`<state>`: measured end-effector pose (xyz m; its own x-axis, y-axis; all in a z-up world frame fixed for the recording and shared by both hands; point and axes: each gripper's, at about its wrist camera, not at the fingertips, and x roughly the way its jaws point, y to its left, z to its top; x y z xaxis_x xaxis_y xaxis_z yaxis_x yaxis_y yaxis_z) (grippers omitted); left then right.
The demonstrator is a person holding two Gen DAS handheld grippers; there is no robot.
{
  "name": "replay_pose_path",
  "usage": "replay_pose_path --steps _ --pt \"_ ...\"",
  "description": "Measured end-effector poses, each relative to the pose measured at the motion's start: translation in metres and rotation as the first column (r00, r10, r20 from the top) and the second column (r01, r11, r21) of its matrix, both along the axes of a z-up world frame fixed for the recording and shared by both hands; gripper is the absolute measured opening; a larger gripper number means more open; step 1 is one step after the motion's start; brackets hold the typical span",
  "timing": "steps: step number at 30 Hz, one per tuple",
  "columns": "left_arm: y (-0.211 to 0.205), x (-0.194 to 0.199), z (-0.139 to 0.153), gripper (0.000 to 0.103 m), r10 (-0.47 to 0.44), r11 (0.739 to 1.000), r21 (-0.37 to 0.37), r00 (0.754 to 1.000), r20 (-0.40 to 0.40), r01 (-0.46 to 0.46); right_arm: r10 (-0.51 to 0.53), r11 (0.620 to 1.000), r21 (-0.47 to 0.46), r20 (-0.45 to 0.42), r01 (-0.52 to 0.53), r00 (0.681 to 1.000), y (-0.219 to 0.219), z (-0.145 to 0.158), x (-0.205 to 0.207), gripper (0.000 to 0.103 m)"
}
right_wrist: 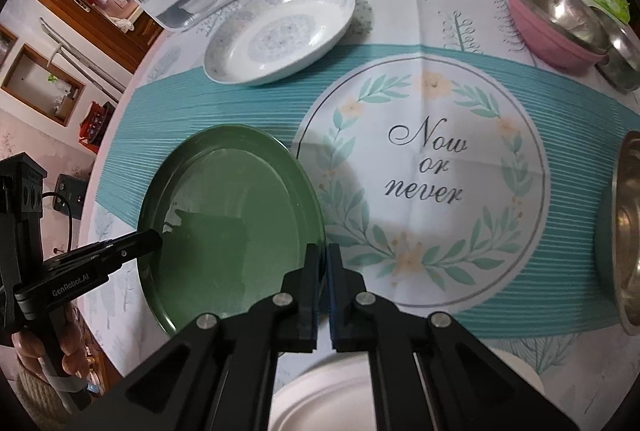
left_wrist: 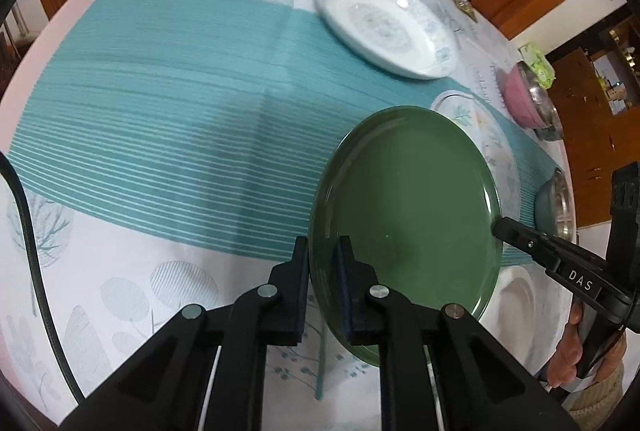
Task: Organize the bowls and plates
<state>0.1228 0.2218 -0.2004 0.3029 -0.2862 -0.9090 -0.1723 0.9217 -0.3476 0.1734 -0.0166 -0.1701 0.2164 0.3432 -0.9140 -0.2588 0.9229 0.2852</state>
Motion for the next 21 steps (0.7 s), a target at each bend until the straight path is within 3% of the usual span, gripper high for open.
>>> replay_pose_path --steps 13,21 --pt "-0.066 -0.031 0.083 0.011 -0.129 0.992 0.016 0.984 0.12 0.128 -0.099 0.994 0.055 0.089 0.094 0.991 -0.072 0.072 -0.054 0.003" --pt "-0.131 -0.056 0.092 0.011 -0.246 0.969 0.03 0.961 0.125 0.245 -0.173 0.985 0.031 0.105 0.171 0.979 -0.131 0.081 -0.099 0.003"
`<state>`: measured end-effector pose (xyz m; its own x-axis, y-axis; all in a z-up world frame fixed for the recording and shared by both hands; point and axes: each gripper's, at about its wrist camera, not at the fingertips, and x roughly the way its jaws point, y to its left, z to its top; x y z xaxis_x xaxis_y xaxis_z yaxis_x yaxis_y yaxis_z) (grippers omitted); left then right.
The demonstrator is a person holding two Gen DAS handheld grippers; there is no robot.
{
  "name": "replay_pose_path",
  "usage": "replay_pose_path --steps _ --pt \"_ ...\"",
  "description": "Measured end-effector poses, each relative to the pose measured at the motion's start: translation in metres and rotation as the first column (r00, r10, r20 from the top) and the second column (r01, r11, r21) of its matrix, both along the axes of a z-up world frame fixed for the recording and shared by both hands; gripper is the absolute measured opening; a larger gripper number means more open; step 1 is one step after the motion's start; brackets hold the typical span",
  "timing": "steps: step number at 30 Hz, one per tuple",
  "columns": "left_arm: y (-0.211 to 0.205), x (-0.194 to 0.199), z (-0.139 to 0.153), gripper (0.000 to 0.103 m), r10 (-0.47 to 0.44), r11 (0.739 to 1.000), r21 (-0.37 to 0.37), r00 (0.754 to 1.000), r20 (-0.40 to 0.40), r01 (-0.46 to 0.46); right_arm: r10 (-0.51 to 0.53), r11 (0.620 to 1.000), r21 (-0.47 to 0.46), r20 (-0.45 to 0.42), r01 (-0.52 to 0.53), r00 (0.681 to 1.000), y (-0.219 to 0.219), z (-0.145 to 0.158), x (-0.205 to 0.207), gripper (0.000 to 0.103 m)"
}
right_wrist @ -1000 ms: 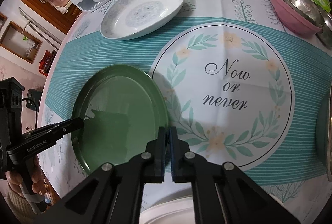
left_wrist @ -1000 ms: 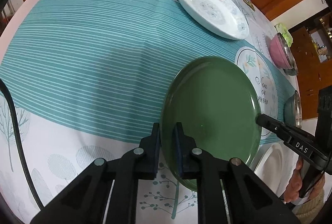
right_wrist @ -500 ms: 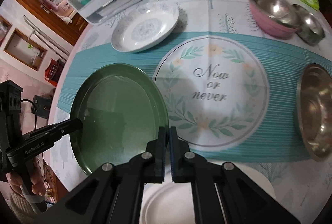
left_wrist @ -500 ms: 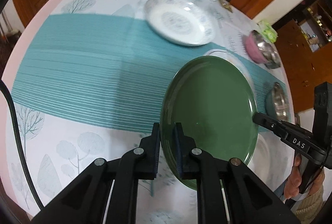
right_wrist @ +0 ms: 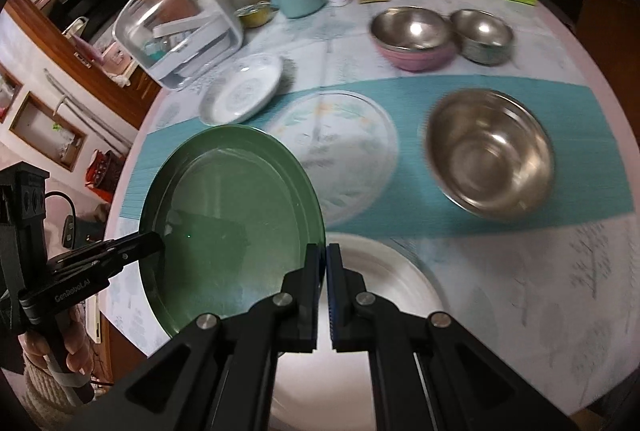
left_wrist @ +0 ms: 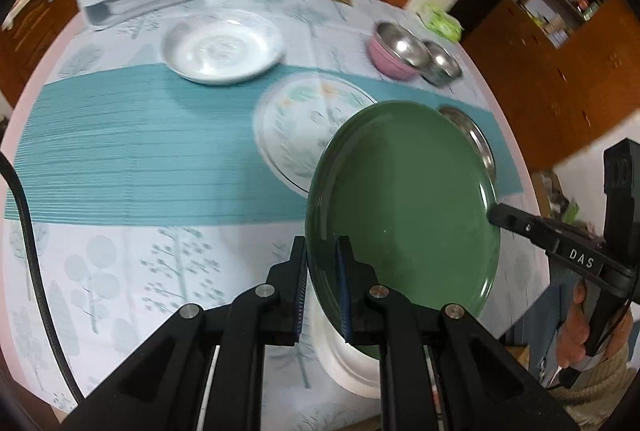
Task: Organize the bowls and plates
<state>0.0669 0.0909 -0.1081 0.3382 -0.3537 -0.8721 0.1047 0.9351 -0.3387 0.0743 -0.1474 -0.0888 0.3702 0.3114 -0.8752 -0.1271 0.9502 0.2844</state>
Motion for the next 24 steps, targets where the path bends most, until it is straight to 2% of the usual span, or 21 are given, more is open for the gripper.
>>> replay_pose_path --steps 9,17,24 --pt "-0.049 -0.025 -0.039 0.011 -0.083 0.996 0.033 0.993 -0.088 0.086 -0.046 0.997 -0.065 -0.074 0.041 0.996 -0.035 -0.035 -0.03 0.003" --pt "-0.057 -0.042 -0.073 0.011 -0.062 0.996 0.05 0.984 -0.165 0.071 -0.027 0.995 -0.1 -0.149 0.012 0.989 -0.038 -0.07 -0.04 0.003" --pt "-0.057 -0.043 -0.088 0.011 -0.033 0.997 0.066 0.98 -0.196 0.047 -0.007 0.994 -0.108 -0.179 -0.012 0.984 -0.036 -0.086 -0.044 0.003"
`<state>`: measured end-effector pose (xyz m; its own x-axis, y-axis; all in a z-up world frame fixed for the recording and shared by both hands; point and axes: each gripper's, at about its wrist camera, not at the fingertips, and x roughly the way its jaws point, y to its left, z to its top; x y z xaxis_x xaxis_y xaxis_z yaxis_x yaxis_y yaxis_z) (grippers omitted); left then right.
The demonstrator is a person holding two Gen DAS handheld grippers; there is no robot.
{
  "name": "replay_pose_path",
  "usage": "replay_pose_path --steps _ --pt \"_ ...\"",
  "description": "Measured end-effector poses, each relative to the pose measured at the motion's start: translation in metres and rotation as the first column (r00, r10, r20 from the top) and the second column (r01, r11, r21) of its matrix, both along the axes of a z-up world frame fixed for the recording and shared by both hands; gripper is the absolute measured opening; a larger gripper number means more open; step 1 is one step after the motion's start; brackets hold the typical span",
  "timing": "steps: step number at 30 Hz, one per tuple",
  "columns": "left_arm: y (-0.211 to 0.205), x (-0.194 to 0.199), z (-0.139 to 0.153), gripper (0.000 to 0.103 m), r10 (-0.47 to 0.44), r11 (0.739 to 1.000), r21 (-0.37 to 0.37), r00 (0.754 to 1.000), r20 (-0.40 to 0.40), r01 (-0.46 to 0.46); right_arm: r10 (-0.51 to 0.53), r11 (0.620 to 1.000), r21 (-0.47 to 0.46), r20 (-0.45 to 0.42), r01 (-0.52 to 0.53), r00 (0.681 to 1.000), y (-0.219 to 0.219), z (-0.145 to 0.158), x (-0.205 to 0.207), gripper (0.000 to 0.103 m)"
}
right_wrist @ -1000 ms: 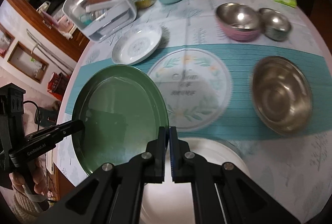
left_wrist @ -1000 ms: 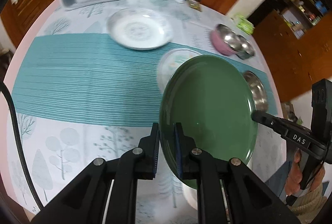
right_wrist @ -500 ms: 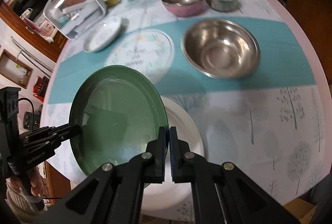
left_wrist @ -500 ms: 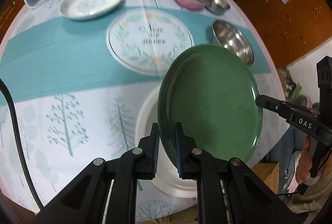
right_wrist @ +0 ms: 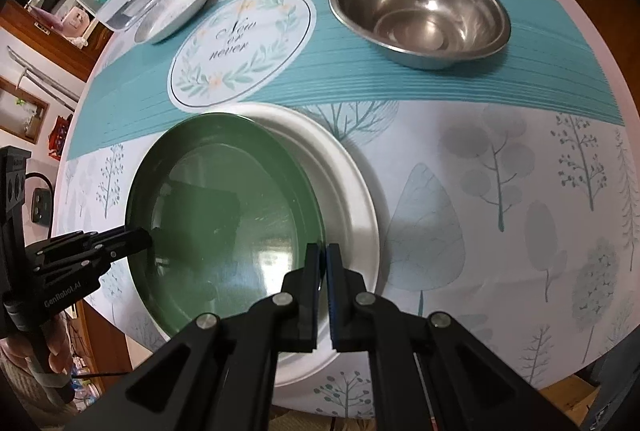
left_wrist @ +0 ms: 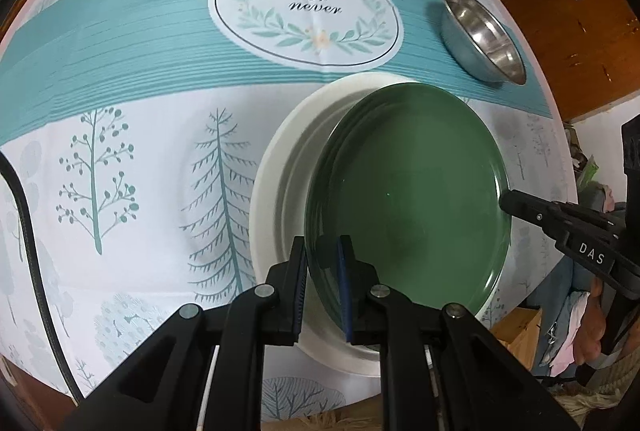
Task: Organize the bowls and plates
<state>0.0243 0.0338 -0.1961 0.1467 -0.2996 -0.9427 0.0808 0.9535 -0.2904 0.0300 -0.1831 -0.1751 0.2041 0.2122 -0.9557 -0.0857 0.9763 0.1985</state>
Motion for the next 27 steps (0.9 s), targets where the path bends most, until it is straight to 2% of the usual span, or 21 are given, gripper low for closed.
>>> replay_pose_path --steps 15,21,25,27 --pt "-0.015 0.006 -0.013 0.012 -0.004 0.999 0.042 1.0 -0.017 0.005 0.003 0.999 -0.033 0.002 -0.003 1.0 0.004 -0.013 -0.001 0.004" --pt "-0.02 0.009 -0.014 0.016 -0.007 0.999 0.043 1.0 -0.009 0.008 -0.003 0.998 -0.064 0.029 0.005 1.0 0.008 -0.013 -0.003 0.007" --pt "-0.02 0.006 -0.006 0.036 -0.011 0.999 0.035 1.0 0.029 0.01 -0.011 0.998 -0.058 0.085 0.016 0.996 0.008 -0.004 -0.005 0.008" --pt "-0.019 0.004 0.002 0.04 -0.012 0.999 0.041 0.998 0.062 0.009 -0.003 0.998 -0.067 0.111 0.01 0.994 0.011 0.002 -0.005 0.009"
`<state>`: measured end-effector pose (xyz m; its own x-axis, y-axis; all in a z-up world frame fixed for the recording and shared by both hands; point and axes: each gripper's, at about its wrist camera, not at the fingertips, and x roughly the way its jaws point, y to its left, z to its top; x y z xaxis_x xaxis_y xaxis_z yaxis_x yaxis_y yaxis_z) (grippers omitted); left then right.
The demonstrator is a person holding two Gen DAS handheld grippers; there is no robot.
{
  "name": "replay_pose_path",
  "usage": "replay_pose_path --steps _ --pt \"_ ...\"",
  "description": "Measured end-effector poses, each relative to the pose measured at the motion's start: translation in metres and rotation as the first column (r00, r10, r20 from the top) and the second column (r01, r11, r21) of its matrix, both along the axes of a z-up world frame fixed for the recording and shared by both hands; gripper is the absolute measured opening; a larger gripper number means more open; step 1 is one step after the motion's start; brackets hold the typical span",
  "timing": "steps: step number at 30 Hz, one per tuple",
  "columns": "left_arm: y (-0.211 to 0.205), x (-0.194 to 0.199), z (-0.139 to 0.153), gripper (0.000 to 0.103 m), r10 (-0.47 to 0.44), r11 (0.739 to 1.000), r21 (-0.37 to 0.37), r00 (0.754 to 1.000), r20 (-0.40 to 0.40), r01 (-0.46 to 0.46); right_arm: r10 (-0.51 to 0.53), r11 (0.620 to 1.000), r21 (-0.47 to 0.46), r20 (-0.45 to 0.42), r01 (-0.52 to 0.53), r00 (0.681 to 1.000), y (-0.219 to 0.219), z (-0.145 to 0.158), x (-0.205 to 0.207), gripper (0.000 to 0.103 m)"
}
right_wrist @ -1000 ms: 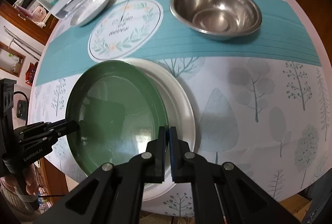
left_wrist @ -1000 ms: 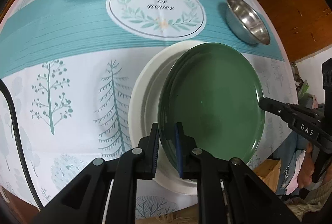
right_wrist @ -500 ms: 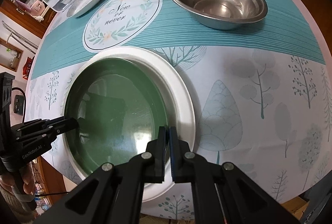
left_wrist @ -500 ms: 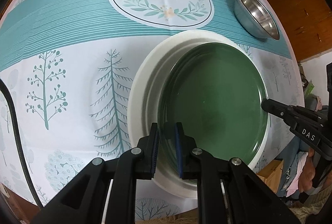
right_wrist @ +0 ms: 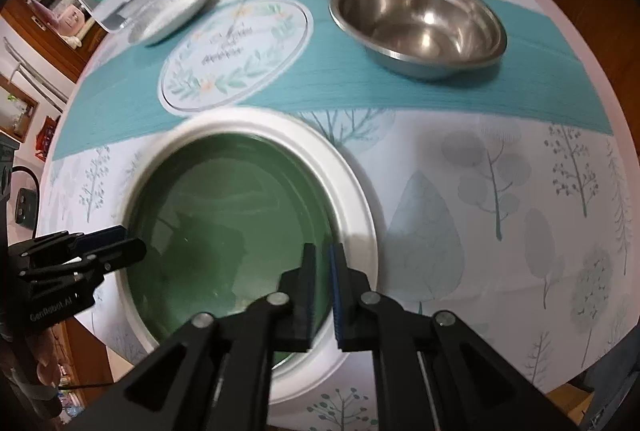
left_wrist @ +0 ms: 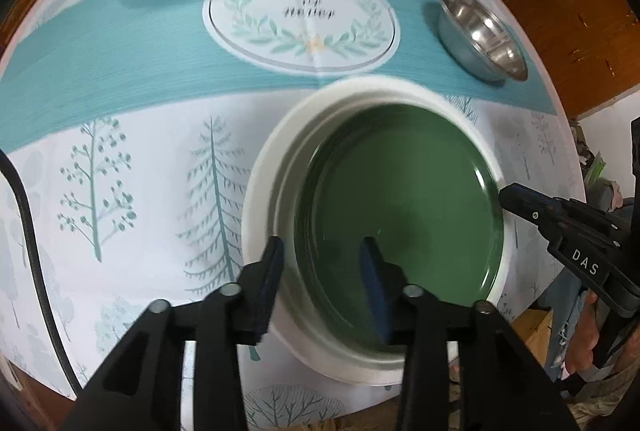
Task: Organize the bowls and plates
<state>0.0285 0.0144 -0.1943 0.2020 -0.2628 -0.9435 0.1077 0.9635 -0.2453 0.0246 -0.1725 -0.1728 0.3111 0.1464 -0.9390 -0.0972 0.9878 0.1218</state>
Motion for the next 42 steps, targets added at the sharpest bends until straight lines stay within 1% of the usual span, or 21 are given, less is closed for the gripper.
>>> replay_pose_path --steps 2,4,8,23,27,30,33,37,42 --pt "-0.001 0.0 0.005 0.042 -0.004 1.0 0.003 1.0 0.014 0.004 0.009 1.0 -0.015 0.018 -0.009 1.0 0.003 0.004 -0.001 0.009" --pt "-0.001 -0.001 0.008 0.043 -0.005 1.0 0.003 1.0 0.024 0.005 0.017 1.0 -0.009 0.019 -0.017 1.0 0.005 0.005 -0.002 0.009" --pt "0.0 -0.004 0.013 0.05 -0.002 1.0 0.001 0.999 0.036 0.002 0.035 0.999 -0.006 0.015 -0.035 0.999 0.01 0.005 -0.005 0.009" --pt "0.002 -0.013 0.024 0.051 0.022 1.0 -0.009 0.997 0.072 -0.021 0.072 0.997 0.0 0.02 -0.072 0.997 0.025 0.006 -0.01 0.009" --pt "0.007 -0.014 0.032 0.052 0.034 0.999 0.007 0.994 0.105 -0.035 0.078 0.997 0.007 0.03 -0.078 0.997 0.029 0.008 -0.01 0.009" --pt "0.009 -0.015 0.041 0.056 0.032 0.999 0.025 0.99 0.137 -0.035 0.082 0.997 0.01 0.036 -0.083 0.996 0.033 0.01 -0.008 0.009" --pt "0.01 -0.016 0.05 0.057 0.02 0.999 0.046 0.984 0.175 -0.029 0.088 0.996 0.019 0.038 -0.089 0.995 0.038 0.013 -0.006 0.009" --pt "0.015 -0.012 0.06 0.058 0.019 0.998 0.056 0.977 0.21 -0.031 0.097 0.995 0.028 0.051 -0.098 0.994 0.045 0.022 -0.001 0.009" --pt "0.023 -0.006 0.073 0.069 0.014 0.996 0.081 0.967 0.253 -0.035 0.109 0.993 0.035 0.077 -0.112 0.991 0.055 0.036 0.007 0.009"
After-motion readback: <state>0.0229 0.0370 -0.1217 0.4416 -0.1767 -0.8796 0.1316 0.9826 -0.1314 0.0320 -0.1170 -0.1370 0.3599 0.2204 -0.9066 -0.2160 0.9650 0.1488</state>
